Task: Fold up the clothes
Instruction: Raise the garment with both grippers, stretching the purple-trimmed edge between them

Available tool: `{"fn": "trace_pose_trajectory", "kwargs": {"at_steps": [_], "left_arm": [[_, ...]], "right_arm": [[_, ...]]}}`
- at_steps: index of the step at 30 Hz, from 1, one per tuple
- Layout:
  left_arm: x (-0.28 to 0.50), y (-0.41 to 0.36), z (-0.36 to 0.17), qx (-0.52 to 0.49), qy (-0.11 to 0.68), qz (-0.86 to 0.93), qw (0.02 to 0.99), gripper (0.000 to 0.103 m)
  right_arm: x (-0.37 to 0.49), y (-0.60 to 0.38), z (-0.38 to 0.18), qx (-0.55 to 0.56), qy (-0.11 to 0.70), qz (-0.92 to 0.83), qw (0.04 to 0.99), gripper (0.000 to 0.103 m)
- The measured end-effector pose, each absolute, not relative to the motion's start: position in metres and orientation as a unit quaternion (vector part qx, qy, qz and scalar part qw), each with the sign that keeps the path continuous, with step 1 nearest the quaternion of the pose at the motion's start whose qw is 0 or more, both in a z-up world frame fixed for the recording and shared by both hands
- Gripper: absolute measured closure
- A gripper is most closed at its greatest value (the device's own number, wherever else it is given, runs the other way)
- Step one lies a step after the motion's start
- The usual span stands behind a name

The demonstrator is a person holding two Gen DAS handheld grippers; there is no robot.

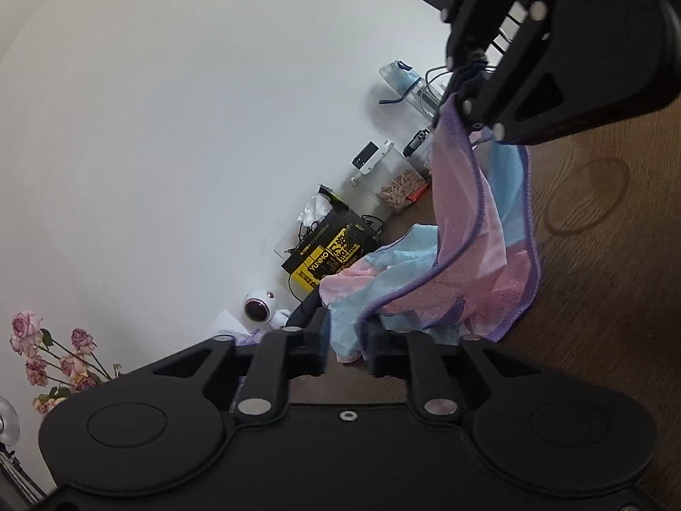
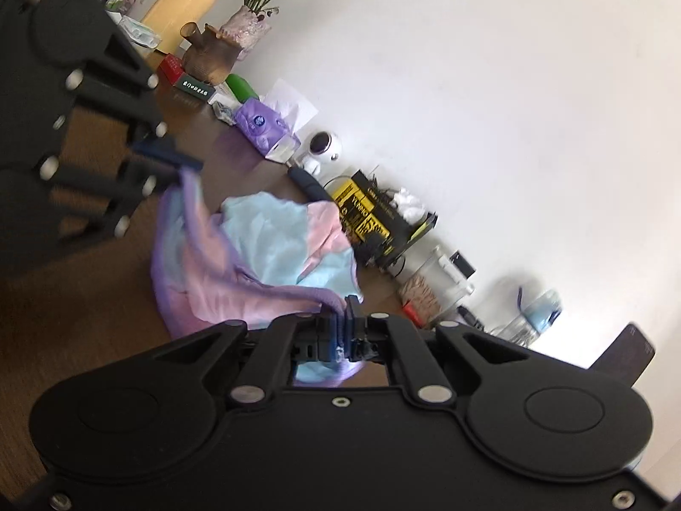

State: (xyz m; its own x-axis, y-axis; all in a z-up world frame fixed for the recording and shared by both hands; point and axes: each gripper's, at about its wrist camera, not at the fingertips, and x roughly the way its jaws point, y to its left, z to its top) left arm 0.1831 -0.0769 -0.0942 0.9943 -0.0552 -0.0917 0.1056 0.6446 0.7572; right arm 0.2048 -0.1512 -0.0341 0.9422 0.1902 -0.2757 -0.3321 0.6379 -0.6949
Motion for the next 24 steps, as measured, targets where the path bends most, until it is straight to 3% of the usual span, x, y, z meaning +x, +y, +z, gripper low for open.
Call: {"fn": "trace_pose_trajectory", "kwargs": {"at_steps": [12,13,15,24], "left_arm": [[0.162,-0.107,-0.109,0.479,-0.026,-0.137,0.866,0.053],[0.163,-0.108,-0.108,0.477,-0.029,-0.142,0.867,0.055],[0.171,-0.108,-0.103,0.457,-0.017,-0.146,0.877,0.099],[0.240,-0.037,-0.018,0.252,0.058,-0.066,0.964,0.101]], "right_arm": [[0.205,-0.150,-0.017,-0.411,0.067,0.147,0.897,0.098],[0.206,-0.151,-0.016,-0.410,0.068,0.146,0.898,0.098],[0.209,-0.153,-0.015,-0.408,0.070,0.143,0.899,0.098],[0.231,-0.185,-0.015,-0.378,0.134,0.136,0.906,0.098]]}}
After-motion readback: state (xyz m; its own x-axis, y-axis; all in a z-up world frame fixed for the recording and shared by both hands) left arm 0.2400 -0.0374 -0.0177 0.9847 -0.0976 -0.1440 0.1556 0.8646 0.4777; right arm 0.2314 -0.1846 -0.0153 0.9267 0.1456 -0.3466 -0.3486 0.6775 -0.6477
